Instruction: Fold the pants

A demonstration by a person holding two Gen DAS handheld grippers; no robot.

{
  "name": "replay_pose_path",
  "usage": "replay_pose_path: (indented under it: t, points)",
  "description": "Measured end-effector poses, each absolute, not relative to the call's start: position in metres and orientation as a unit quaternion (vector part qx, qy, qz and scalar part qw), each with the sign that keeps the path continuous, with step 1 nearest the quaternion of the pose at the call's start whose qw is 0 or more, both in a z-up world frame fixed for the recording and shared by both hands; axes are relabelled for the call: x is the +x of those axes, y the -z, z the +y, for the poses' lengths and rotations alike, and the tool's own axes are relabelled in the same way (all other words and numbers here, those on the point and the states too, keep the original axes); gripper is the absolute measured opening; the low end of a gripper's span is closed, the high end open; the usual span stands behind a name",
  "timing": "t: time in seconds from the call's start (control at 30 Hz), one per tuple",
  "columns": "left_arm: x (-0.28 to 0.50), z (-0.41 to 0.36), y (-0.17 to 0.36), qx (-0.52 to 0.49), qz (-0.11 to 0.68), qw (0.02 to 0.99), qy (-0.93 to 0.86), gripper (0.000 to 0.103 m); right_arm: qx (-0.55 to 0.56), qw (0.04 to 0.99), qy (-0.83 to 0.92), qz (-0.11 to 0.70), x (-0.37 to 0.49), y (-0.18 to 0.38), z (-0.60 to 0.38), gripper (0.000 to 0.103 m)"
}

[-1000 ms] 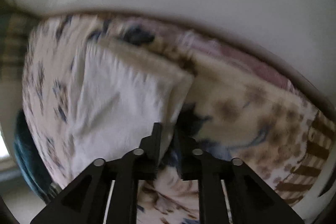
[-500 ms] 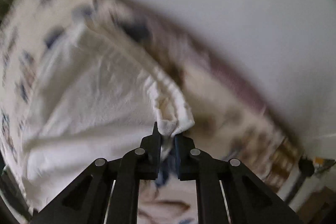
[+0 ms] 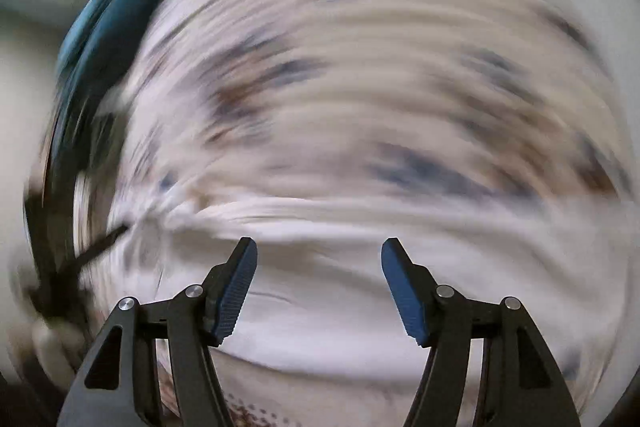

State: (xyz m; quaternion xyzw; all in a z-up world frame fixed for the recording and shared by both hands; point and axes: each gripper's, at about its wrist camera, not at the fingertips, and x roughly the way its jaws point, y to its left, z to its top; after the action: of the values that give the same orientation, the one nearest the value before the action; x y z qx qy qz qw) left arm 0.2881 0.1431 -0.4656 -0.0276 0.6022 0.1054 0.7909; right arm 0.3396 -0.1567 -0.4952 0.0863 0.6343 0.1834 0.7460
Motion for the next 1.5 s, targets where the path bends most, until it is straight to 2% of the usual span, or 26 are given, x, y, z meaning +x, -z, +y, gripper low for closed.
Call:
replay_pose_path:
  t: [0.17,0.2,0.23,0.27,0.4,0.43,0.53,0.6,0.67,0.7,0.73,0.9,0.93,0.97,1.0,1.07,1.13,1.27,1.3,1.37,1.4,1.43,1.5]
  points:
    - [0.304,0.176,0.494,-0.048,0.616,0.774,-0.136,0.074,-0.078,0.676,-0.29,0.672,0.375,0.546,-0.042,0.066]
    - [0.307,0.183,0.499,-0.057,0.618,0.771,-0.14,0.074,-0.091,0.667,-0.298,0.677,0.377,0.554,-0.034,0.051]
    - [0.308,0.19,0.504,-0.062,0.618,0.77,-0.145,0.074,-0.099,0.66,-0.297,0.683,0.382,0.561,-0.028,0.01]
    - [0.31,0.194,0.51,-0.06,0.621,0.767,-0.149,0.074,-0.07,0.655,-0.281,0.698,0.388,0.569,-0.032,0.006]
    - [0.31,0.217,0.53,-0.063,0.635,0.75,-0.172,0.074,0.083,0.668,-0.171,0.719,0.41,0.584,-0.087,0.004]
    - [0.31,0.222,0.533,-0.072,0.639,0.747,-0.171,0.074,0.108,0.661,-0.138,0.729,0.408,0.592,-0.102,0.001]
    - [0.308,0.23,0.534,-0.092,0.643,0.742,-0.164,0.074,0.187,0.607,-0.114,0.764,0.402,0.619,-0.133,0.001]
    - [0.307,0.229,0.527,-0.088,0.641,0.747,-0.155,0.074,0.205,0.611,-0.123,0.755,0.402,0.606,-0.138,0.004]
    - [0.307,0.227,0.521,-0.079,0.636,0.753,-0.15,0.074,0.212,0.624,-0.148,0.737,0.408,0.588,-0.137,0.026]
    - [0.306,0.225,0.518,-0.071,0.632,0.757,-0.149,0.074,0.22,0.628,-0.16,0.73,0.412,0.581,-0.133,0.056]
    - [0.307,0.224,0.517,-0.061,0.628,0.761,-0.149,0.074,0.231,0.625,-0.176,0.725,0.417,0.577,-0.126,0.076]
    - [0.306,0.228,0.523,-0.048,0.631,0.758,-0.16,0.074,0.239,0.546,-0.214,0.774,0.438,0.618,-0.075,0.076]
    - [0.305,0.233,0.524,-0.049,0.63,0.757,-0.163,0.074,0.235,0.53,-0.22,0.785,0.438,0.631,-0.063,0.073]
    - [0.305,0.235,0.525,-0.048,0.629,0.758,-0.166,0.074,0.236,0.531,-0.216,0.784,0.443,0.639,-0.051,0.063]
    - [0.304,0.237,0.527,-0.045,0.628,0.758,-0.17,0.074,0.247,0.538,-0.209,0.778,0.444,0.641,-0.045,0.023]
    - [0.302,0.246,0.53,-0.046,0.629,0.756,-0.173,0.074,0.312,0.555,-0.182,0.749,0.451,0.637,-0.055,0.001]
    - [0.311,0.255,0.534,-0.055,0.632,0.753,-0.174,0.074,0.365,0.577,-0.149,0.716,0.455,0.638,-0.078,0.001]
    - [0.32,0.269,0.53,-0.079,0.629,0.755,-0.166,0.074,0.266,0.585,-0.194,0.741,0.453,0.617,-0.074,0.002]
    - [0.322,0.27,0.53,-0.081,0.628,0.756,-0.163,0.074,0.243,0.581,-0.211,0.748,0.449,0.611,-0.066,0.007]
    - [0.335,0.272,0.542,-0.073,0.64,0.749,-0.156,0.075,0.185,0.593,-0.228,0.75,0.44,0.592,-0.053,0.033]
    - [0.343,0.273,0.55,-0.061,0.645,0.746,-0.152,0.078,0.159,0.601,-0.228,0.749,0.434,0.585,-0.049,0.056]
    - [0.35,0.274,0.557,-0.05,0.652,0.742,-0.149,0.078,0.139,0.606,-0.226,0.75,0.43,0.581,-0.045,0.063]
    - [0.358,0.275,0.56,-0.044,0.657,0.738,-0.147,0.078,0.073,0.626,-0.221,0.744,0.423,0.572,-0.039,0.063]
